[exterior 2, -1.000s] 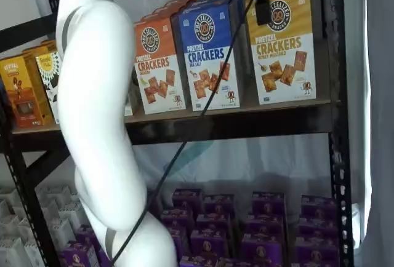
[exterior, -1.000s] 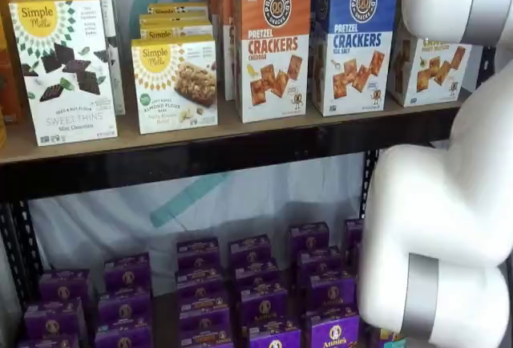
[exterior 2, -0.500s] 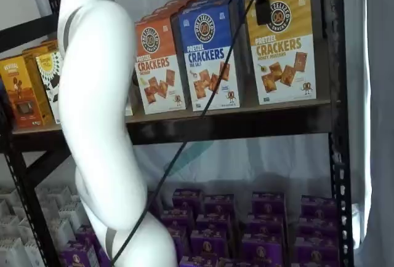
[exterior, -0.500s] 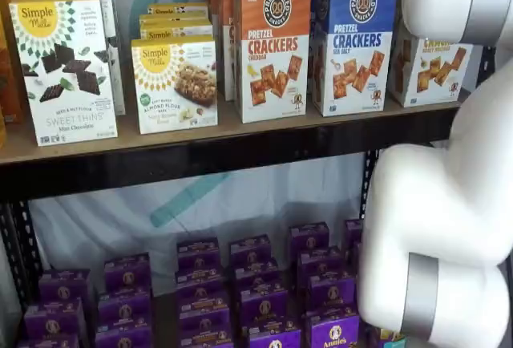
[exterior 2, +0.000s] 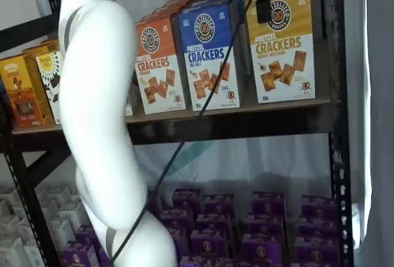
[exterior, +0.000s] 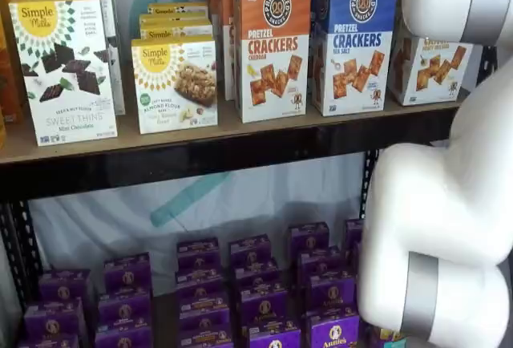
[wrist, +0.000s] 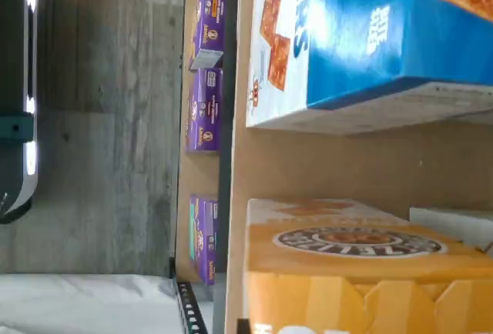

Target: Retrieve the yellow and white box located on the top shelf, the sixth one from the left

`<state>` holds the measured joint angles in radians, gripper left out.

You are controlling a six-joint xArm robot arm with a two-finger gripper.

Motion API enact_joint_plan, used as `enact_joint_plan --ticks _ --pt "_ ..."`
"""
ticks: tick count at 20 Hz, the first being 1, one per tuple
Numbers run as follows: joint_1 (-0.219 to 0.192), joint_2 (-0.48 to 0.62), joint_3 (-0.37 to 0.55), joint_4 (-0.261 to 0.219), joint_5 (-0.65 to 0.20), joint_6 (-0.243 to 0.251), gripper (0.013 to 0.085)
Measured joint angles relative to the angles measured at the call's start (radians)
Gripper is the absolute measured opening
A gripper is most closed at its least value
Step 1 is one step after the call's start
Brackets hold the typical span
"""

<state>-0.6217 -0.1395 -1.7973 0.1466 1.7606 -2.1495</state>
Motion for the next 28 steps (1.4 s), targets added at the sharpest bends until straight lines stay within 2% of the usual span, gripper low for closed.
enact_joint_plan --ticks 6,9,18,21,25,28 --pt "-0.008 -0.001 -0.031 0.001 0.051 -0.002 0.057" --pt "-0.019 -0.038 -0.007 -0.005 0.054 -0.014 0.057" --pt "-0.08 -0.16 0.061 -0.002 0.145 -0.064 0.057" --pt "-0.089 -0.214 0.101 -0.002 0.177 -0.069 0.057" --pt "-0.06 -0.284 0.159 -0.018 0.215 -0.045 0.057" --pt "-0.011 -0.33 0.203 -0.033 0.241 -0.003 0.057"
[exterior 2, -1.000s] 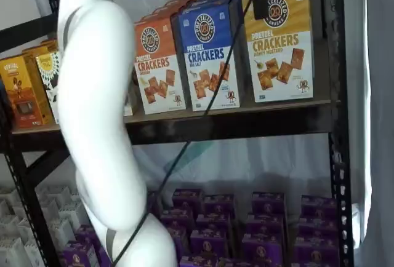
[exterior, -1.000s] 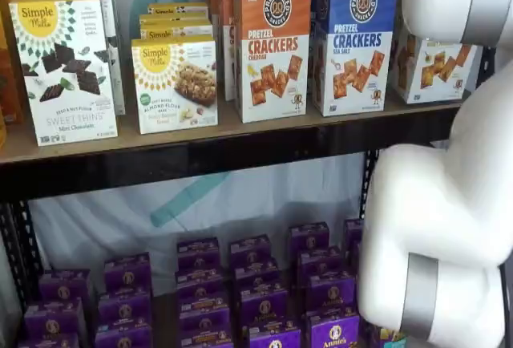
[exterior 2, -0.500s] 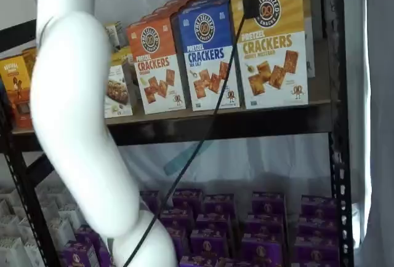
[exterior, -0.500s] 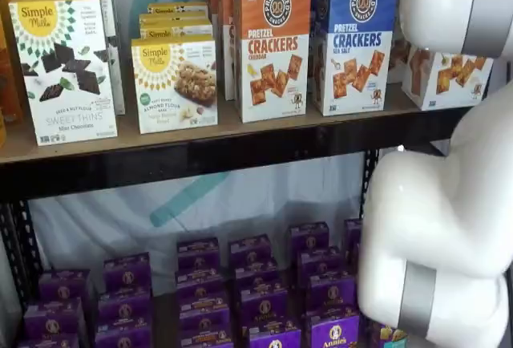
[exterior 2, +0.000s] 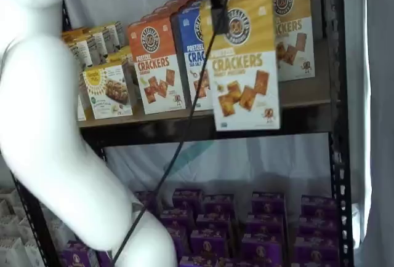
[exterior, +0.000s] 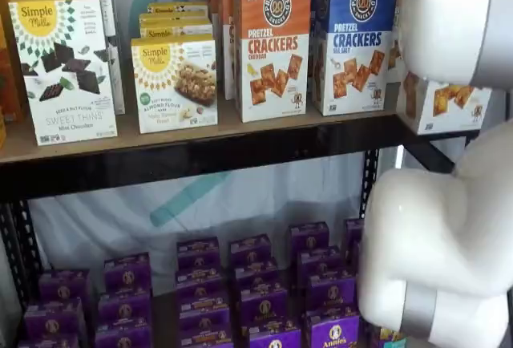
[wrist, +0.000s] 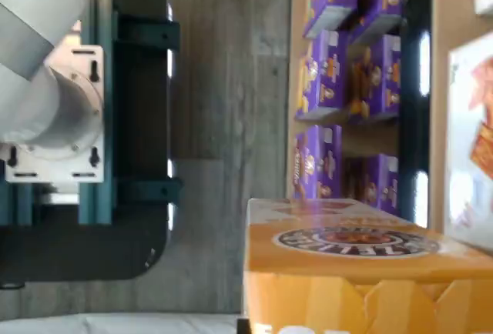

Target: Retrieve the yellow and white box located on the top shelf, the sixth one from the left

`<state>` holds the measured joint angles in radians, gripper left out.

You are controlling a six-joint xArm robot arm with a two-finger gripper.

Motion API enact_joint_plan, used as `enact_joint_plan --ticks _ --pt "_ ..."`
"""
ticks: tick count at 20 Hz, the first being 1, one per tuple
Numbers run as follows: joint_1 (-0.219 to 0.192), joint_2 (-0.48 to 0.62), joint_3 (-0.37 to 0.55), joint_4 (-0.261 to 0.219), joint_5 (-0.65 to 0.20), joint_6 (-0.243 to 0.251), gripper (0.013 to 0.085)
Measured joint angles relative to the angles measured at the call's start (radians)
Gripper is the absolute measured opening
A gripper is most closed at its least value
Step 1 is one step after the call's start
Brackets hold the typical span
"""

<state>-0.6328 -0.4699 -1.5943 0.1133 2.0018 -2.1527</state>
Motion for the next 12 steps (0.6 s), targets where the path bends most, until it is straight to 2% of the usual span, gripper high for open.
enact_joint_plan --ticks 2,7,10,12 --pt "0.037 -0.026 0.025 -0.009 0.016 0.033 0.057" --pt "0.158 -0.091 0.098 -0.028 0.044 0.146 0.057" --pt "0.215 -0.115 0.129 -0.02 0.055 0.208 0.057" --pt "0.239 -0.123 0.142 -0.016 0.055 0.234 0.057"
